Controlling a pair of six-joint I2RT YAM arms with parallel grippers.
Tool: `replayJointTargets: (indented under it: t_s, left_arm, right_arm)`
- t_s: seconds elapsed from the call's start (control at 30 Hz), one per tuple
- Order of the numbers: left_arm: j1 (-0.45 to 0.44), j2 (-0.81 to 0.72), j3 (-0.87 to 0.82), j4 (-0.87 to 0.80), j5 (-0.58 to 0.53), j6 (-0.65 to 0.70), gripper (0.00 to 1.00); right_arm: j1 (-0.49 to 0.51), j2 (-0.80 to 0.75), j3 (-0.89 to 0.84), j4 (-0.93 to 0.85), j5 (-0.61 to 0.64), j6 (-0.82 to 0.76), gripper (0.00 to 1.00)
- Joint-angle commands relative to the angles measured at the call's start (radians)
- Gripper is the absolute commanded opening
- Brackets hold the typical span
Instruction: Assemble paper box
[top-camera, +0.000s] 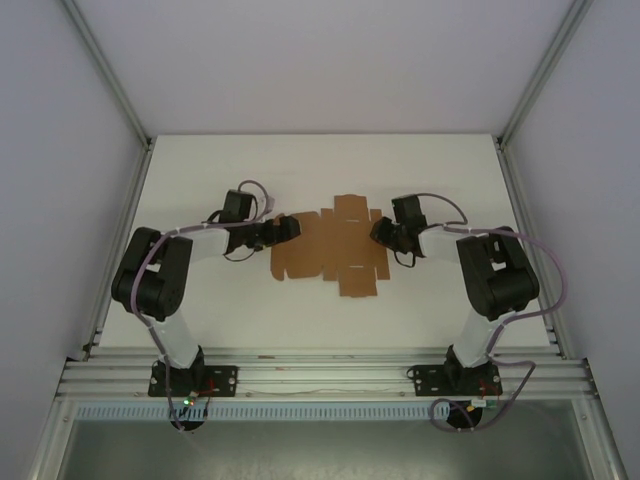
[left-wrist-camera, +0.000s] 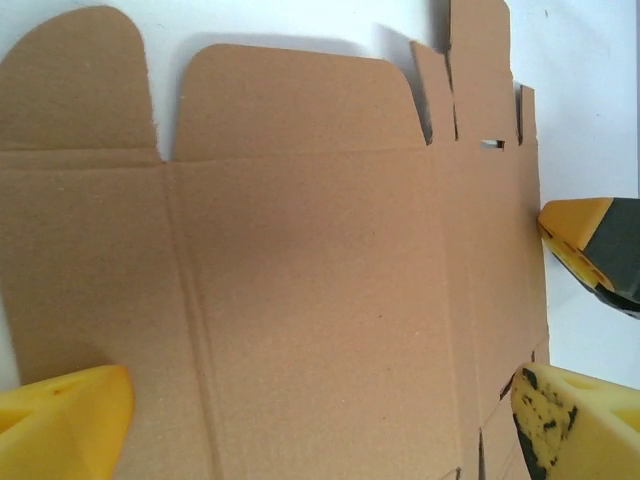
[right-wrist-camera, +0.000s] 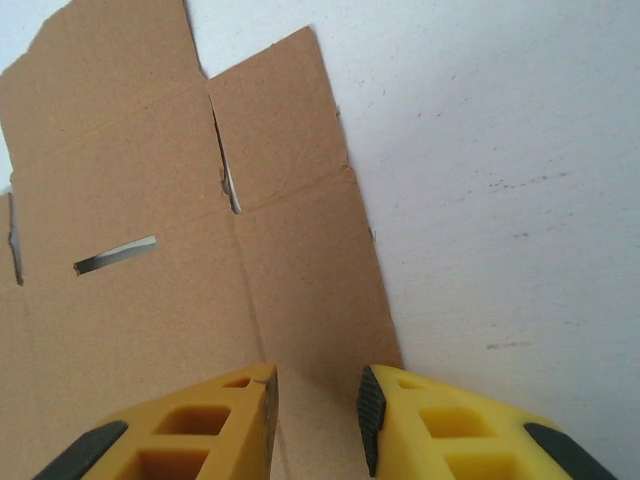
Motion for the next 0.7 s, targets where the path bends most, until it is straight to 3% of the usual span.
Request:
replayJointTargets:
  t_s: [0.0,0.07,0.2,0.3,0.67]
  left_arm:
    - [-0.019,0.001,-0.016,0.042,0.102,-0.051,0.96]
    - [-0.019,-0.039,-0.013,-0.002,0.055,-0.044,0.96]
    - [-0.018,-0.097,0.061,-0.281,-0.29,-0.011,0.98]
    - [-0.021,-0.08,0.111,-0.403,-0.416,0.004,0.98]
    - [-0.103,0.112,0.237,-0.436,-0.319,0.034,0.94]
  right_arm:
    - [-0.002,0.071,-0.06,-0.146,0.07,-0.003,0.31]
    - [-0.002,0.07,-0.062,-0.156,0.087,-0.002,0.3]
    - [-0.002,0.061,-0.065,-0.186,0.129,-0.016,0.29]
    - [0.0,0.052,-0.063,-0.208,0.146,-0.025,0.29]
    - [-0.002,0.043,-0.069,-0.215,0.138,-0.034,0.29]
